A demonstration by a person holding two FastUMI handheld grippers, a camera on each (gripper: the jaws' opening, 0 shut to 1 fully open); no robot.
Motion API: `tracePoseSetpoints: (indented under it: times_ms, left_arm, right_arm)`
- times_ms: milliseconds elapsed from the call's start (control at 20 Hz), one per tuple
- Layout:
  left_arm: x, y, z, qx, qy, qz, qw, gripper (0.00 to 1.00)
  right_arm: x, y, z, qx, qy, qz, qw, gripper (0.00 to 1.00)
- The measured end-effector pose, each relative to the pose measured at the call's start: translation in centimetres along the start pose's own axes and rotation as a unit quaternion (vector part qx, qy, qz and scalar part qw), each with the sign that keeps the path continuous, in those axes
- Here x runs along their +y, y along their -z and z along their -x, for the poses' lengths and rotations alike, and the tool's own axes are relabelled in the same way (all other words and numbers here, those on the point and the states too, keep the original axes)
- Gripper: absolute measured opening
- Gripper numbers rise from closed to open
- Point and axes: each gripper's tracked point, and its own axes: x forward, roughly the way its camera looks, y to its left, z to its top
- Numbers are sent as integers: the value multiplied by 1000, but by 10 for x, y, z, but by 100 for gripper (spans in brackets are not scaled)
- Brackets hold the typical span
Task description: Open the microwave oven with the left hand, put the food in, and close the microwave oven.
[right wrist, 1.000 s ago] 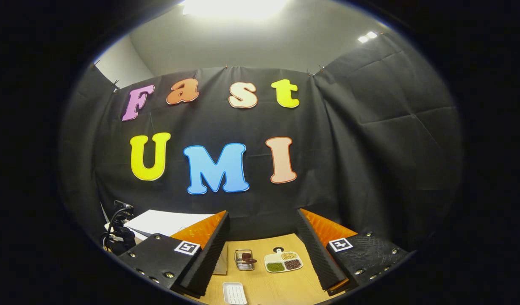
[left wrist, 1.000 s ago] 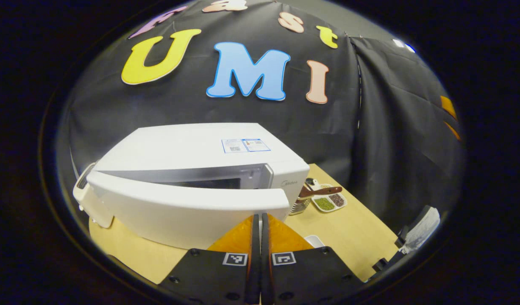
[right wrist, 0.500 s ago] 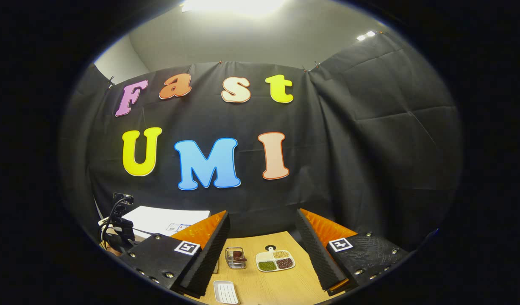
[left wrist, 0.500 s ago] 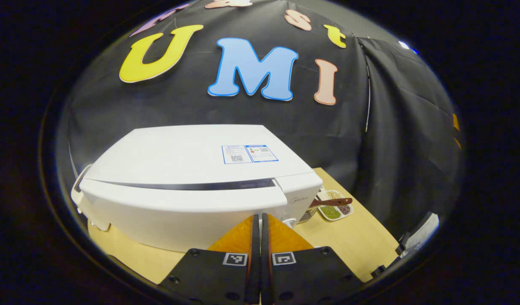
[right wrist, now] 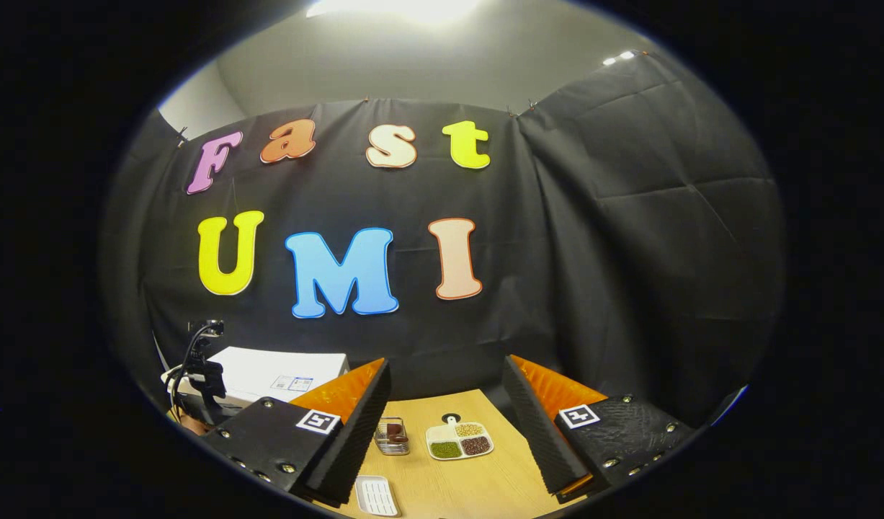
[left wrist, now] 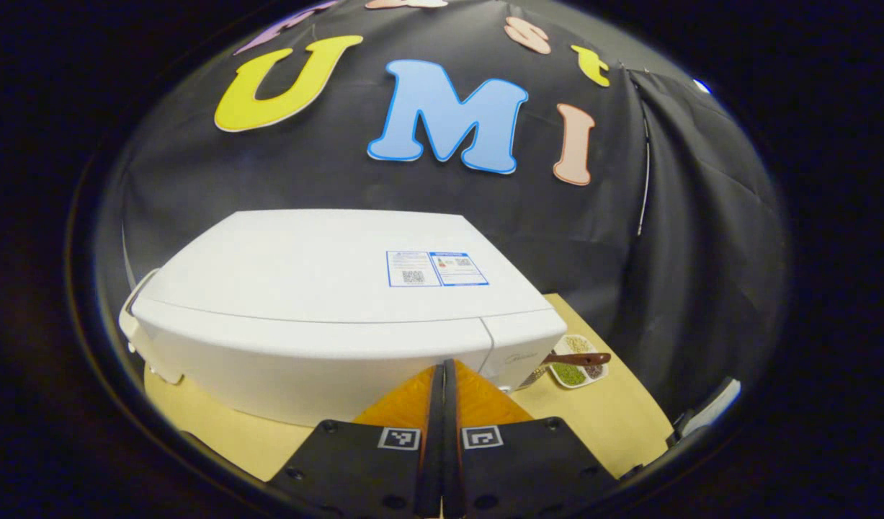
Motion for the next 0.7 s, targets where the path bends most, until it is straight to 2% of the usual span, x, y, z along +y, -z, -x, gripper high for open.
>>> tracePoseSetpoints:
  times_ms: [200,300,450,550,700]
  left_arm:
    - [3,-4,6,-5,-15,-4,1000,7]
    - [8,-25,22,-39,-31,-22,999,7]
    - [3,-71,75,-103,-41,-65,992,7]
    - [-4,-110,129,-156,-42,-74,984,8]
    - [5,-150,216,-220,-74,-81,969,60]
  right_arm:
    - [5,-2,6,-2,-6,-6,1000,95]
    - [10,-6,9,-5,-14,-7,1000,94]
    - [23,-16,8,-12,-32,-12,999,94]
    - [36,-25,7,-17,-49,-16,999,94]
    - [60,-38,8,-18,-79,-14,997,94]
